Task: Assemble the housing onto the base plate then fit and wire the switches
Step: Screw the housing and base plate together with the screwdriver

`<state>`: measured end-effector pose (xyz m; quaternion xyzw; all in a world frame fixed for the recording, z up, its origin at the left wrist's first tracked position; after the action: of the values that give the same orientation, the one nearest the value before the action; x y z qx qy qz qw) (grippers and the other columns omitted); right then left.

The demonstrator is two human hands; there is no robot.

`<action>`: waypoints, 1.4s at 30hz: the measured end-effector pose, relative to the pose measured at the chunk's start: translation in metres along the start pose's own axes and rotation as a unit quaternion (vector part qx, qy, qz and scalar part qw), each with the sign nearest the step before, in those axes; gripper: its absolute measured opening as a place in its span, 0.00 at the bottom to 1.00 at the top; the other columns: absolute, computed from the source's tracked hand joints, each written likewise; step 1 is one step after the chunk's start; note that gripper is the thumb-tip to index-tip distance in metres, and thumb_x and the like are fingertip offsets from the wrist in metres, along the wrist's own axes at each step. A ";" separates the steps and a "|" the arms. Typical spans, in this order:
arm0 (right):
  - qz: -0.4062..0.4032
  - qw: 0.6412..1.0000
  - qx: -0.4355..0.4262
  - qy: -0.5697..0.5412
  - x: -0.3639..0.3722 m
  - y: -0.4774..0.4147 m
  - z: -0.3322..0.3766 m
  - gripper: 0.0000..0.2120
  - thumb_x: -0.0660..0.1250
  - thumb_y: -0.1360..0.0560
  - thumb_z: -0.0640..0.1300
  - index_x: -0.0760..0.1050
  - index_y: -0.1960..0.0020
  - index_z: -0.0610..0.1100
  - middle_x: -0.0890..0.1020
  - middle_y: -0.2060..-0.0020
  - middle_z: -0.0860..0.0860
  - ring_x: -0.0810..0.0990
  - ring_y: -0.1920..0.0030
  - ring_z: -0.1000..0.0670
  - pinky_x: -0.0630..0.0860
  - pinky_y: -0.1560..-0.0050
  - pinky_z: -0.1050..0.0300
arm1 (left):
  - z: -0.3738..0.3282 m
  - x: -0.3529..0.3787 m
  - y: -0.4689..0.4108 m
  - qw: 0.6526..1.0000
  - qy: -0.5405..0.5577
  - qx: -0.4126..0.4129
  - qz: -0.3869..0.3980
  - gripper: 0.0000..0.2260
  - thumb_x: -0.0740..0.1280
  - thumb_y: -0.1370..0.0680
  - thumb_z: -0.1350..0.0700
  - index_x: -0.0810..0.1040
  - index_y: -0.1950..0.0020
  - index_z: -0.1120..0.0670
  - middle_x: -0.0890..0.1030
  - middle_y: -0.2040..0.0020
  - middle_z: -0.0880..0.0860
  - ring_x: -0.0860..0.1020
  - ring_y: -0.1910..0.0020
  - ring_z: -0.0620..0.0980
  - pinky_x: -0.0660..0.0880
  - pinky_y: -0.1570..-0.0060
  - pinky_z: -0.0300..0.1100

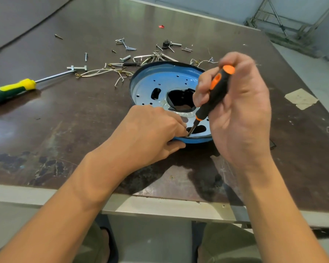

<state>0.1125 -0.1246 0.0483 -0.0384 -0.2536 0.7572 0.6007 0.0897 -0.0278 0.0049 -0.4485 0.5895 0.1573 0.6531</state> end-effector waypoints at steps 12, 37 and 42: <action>0.003 0.999 0.025 -0.026 -0.004 -0.002 0.000 0.12 0.53 0.16 0.45 0.73 0.42 0.40 0.79 0.58 0.45 0.75 0.57 0.47 0.73 0.54 0.54 | 0.000 0.002 0.000 1.000 0.005 -0.006 0.017 0.06 0.73 0.29 0.44 0.85 0.55 0.43 0.84 0.47 0.38 0.84 0.55 0.44 0.70 0.70 0.37; 0.019 1.000 0.002 0.025 0.002 -0.003 -0.001 0.12 0.56 0.16 0.43 0.75 0.41 0.38 0.81 0.57 0.46 0.78 0.56 0.47 0.76 0.53 0.54 | 0.002 0.002 0.000 0.999 0.009 -0.017 0.027 0.08 0.72 0.27 0.44 0.86 0.50 0.42 0.83 0.46 0.38 0.83 0.52 0.44 0.64 0.69 0.36; -0.028 0.997 -0.034 0.067 -0.005 -0.004 0.005 0.10 0.72 0.25 0.40 0.71 0.50 0.45 0.82 0.59 0.46 0.82 0.60 0.46 0.78 0.54 0.53 | 0.001 0.004 -0.001 0.999 -0.006 -0.010 0.032 0.09 0.70 0.25 0.43 0.85 0.48 0.42 0.83 0.46 0.38 0.83 0.51 0.44 0.73 0.68 0.37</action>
<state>0.1156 -0.1306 0.0525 -0.1022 -0.2389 0.7267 0.6359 0.0924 -0.0290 0.0014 -0.4346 0.5984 0.1866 0.6467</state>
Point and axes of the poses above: each hand's wrist, its own y-axis away from the middle knuckle, its own x-axis out of the palm, z = x × y, the point moved 9 cm from there along -y, towards the middle knuckle
